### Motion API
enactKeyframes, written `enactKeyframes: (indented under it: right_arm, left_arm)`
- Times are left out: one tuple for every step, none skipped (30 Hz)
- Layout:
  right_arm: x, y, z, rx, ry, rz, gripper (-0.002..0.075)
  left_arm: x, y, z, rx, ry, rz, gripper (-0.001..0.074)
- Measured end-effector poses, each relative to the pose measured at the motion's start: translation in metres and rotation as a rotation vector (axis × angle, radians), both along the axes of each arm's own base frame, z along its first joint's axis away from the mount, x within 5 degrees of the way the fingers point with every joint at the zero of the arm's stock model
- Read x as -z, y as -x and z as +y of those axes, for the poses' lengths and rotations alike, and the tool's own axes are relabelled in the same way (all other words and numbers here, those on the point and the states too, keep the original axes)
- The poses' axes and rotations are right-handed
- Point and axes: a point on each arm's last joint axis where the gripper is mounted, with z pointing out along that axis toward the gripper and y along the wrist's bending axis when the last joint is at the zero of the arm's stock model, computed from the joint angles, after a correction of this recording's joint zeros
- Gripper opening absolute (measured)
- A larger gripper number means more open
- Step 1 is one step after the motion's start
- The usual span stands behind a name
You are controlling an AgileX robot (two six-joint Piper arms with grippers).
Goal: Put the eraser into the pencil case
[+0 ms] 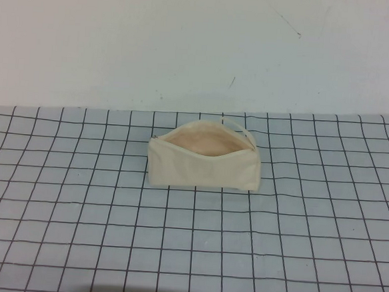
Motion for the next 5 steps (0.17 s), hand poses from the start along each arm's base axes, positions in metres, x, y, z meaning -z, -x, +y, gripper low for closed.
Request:
enactKeyframes:
  right_arm:
    - [0.0,0.0,0.0,0.0,0.0,0.0,-0.0001]
    - [0.0,0.0,0.0,0.0,0.0,0.0,-0.0001]
    - [0.0,0.0,0.0,0.0,0.0,0.0,-0.0001]
    - [0.0,0.0,0.0,0.0,0.0,0.0,-0.0001]
    - [0.0,0.0,0.0,0.0,0.0,0.0,-0.0001]
  left_arm:
    - [0.0,0.0,0.0,0.0,0.0,0.0,-0.0003]
    - [0.0,0.0,0.0,0.0,0.0,0.0,-0.0003]
    - [0.0,0.0,0.0,0.0,0.0,0.0,-0.0003]
    - [0.0,0.0,0.0,0.0,0.0,0.0,-0.0003]
    - [0.0,0.0,0.0,0.0,0.0,0.0,-0.0003]
